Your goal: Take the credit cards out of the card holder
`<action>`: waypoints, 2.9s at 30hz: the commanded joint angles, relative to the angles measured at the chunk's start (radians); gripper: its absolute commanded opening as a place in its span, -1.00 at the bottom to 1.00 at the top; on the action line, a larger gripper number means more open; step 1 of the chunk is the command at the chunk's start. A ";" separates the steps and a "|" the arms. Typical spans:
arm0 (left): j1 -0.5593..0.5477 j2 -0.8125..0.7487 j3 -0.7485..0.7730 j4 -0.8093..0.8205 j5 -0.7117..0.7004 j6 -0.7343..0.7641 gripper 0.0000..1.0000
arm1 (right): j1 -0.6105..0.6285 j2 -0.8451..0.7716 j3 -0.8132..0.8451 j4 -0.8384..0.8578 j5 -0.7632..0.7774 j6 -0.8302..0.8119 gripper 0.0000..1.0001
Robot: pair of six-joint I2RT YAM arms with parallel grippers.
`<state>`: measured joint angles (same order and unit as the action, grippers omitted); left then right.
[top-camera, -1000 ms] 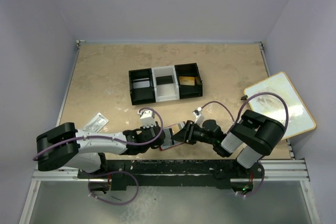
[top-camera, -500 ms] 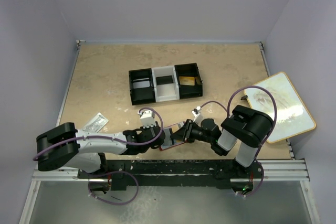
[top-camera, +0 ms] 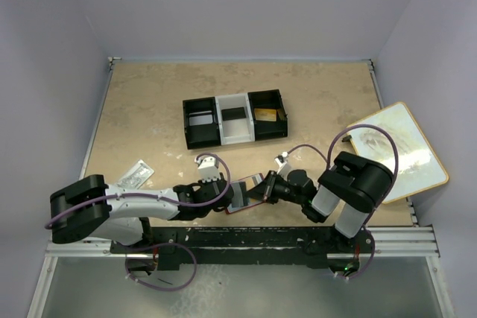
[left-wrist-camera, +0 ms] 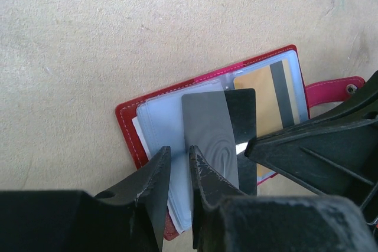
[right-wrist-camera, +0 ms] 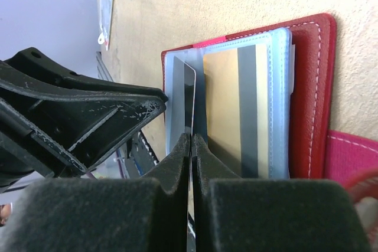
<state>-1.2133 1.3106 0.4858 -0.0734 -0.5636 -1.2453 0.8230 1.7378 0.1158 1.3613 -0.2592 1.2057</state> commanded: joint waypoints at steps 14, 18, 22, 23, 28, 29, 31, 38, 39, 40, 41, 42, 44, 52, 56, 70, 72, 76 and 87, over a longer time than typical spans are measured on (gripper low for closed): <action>-0.005 0.013 -0.002 -0.027 0.011 0.024 -0.68 | -0.021 -0.123 0.024 -0.191 0.028 -0.045 -0.69; -0.005 0.029 0.002 -0.021 0.021 0.028 -0.69 | -0.020 -0.091 0.057 -0.194 0.016 -0.037 -0.56; -0.005 0.035 0.009 -0.025 0.028 0.028 -0.71 | -0.021 -0.017 0.069 -0.085 -0.043 -0.029 -0.55; -0.005 0.035 0.008 -0.024 0.028 0.029 -0.71 | -0.021 0.003 0.064 -0.047 -0.051 -0.020 -0.55; -0.005 0.038 0.012 -0.043 0.018 0.035 -0.72 | -0.021 0.097 0.050 0.104 -0.087 0.020 -0.58; -0.005 0.036 0.013 -0.044 0.017 0.034 -0.73 | -0.021 0.107 0.050 0.118 -0.089 0.021 -0.60; -0.005 0.038 0.010 -0.045 0.016 0.033 -0.73 | -0.021 0.120 0.046 0.132 -0.089 0.024 -0.68; -0.005 0.033 0.007 -0.054 0.006 0.026 -0.74 | -0.021 0.071 0.023 0.096 -0.057 0.009 -1.00; -0.005 0.032 0.008 -0.054 0.004 0.026 -0.74 | -0.022 0.056 0.019 0.079 -0.047 0.005 -1.00; -0.005 0.032 0.009 -0.055 0.002 0.026 -0.74 | -0.023 0.042 0.015 0.064 -0.041 0.000 -1.00; -0.005 0.032 0.010 -0.059 0.000 0.027 -0.74 | -0.025 0.028 0.010 0.055 -0.039 -0.004 -1.00; -0.005 0.032 0.013 -0.063 -0.002 0.027 -0.74 | -0.028 0.016 0.006 0.049 -0.038 -0.006 -1.00; -0.005 0.031 0.013 -0.068 -0.004 0.027 -0.74 | -0.033 -0.010 -0.002 0.033 -0.038 -0.007 -1.00; -0.005 0.020 0.010 -0.078 0.000 0.030 -0.74 | -0.063 -0.111 -0.024 -0.041 -0.023 -0.035 -1.00; -0.005 0.010 0.017 -0.083 0.014 0.042 -0.74 | -0.067 -0.225 0.021 -0.243 0.006 -0.106 -1.00; -0.005 0.004 0.025 -0.072 0.010 0.044 -0.73 | -0.065 -0.357 0.199 -0.709 0.047 -0.313 -1.00; -0.004 0.004 0.027 -0.077 0.009 0.045 -0.71 | -0.065 -0.350 0.191 -0.699 0.030 -0.306 -1.00; -0.005 -0.018 0.024 -0.058 0.011 0.046 -0.58 | -0.065 -0.336 0.210 -0.742 0.024 -0.332 -1.00; -0.006 0.038 0.065 0.123 0.101 0.093 -0.56 | -0.065 -0.341 0.178 -0.703 0.022 -0.274 -0.94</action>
<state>-1.2137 1.3094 0.5049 -0.0113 -0.4847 -1.1862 0.7586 1.4029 0.3046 0.6754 -0.2314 0.9237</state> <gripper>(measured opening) 0.228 0.024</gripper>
